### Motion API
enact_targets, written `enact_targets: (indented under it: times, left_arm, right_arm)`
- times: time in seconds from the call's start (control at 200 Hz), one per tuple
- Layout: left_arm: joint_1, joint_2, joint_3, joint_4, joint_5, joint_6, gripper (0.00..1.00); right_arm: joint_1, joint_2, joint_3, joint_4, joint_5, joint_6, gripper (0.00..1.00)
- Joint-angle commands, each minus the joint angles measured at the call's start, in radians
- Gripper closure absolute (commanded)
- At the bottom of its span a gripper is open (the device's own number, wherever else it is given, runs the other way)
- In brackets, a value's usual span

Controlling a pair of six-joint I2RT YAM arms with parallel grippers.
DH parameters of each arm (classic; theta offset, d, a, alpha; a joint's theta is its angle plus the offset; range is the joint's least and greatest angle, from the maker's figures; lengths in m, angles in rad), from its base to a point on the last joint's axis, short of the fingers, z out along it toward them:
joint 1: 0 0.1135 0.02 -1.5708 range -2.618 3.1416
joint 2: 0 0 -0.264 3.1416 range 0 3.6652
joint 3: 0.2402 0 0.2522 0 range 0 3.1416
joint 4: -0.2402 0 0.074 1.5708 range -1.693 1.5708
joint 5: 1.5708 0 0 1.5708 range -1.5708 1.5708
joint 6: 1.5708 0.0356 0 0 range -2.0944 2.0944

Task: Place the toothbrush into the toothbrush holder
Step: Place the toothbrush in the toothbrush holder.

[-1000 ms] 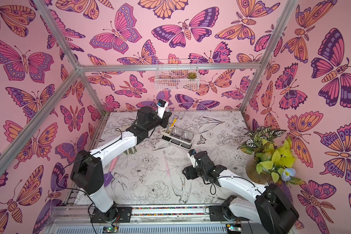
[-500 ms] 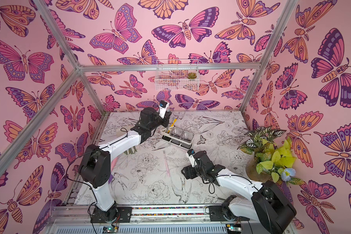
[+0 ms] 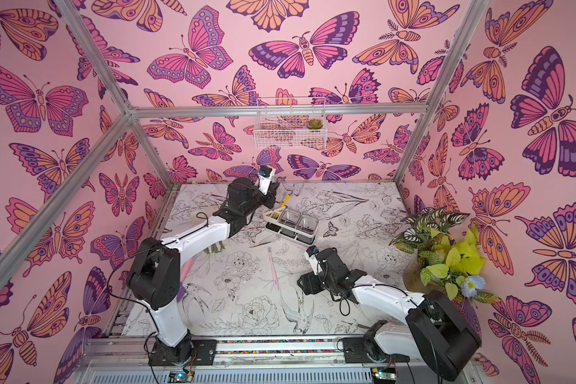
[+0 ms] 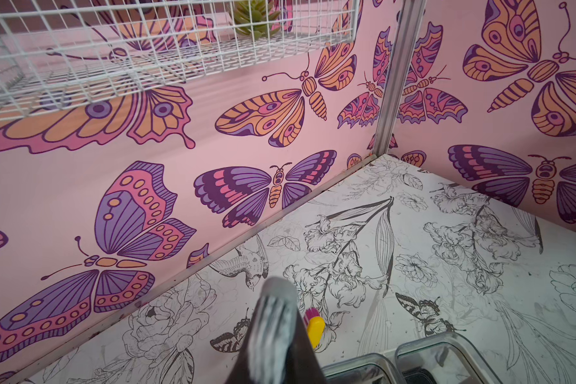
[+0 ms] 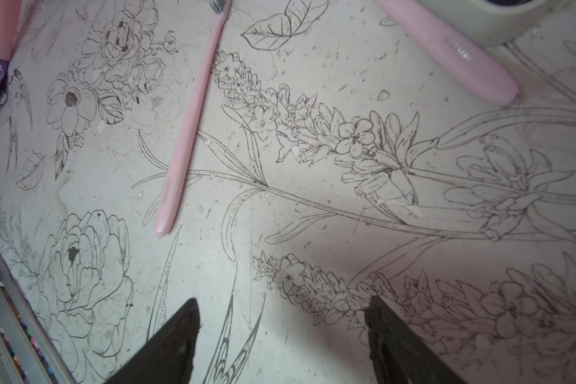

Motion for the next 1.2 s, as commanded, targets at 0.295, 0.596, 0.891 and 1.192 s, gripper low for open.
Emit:
enact_targets:
  times: [0.295, 0.596, 0.891, 1.192]
  left_arm:
    - [0.024, -0.047, -0.063, 0.063, -0.018, 0.0, 1.0]
    - [0.024, -0.073, -0.137, 0.124, -0.022, -0.029, 1.0]
    - [0.024, -0.094, -0.156, 0.141, -0.012, -0.035, 1.0]
    - [0.024, -0.085, -0.166, 0.145, -0.013, -0.044, 1.0]
  right_arm:
    - [-0.006, -0.009, 0.003, 0.006, 0.005, -0.011, 0.2]
    - [-0.005, -0.012, 0.002, 0.007, 0.014, -0.009, 0.2]
    - [-0.006, -0.005, 0.004, 0.008, 0.017, -0.011, 0.2]
    - [-0.005, 0.0, 0.006, 0.009, 0.016, -0.011, 0.2]
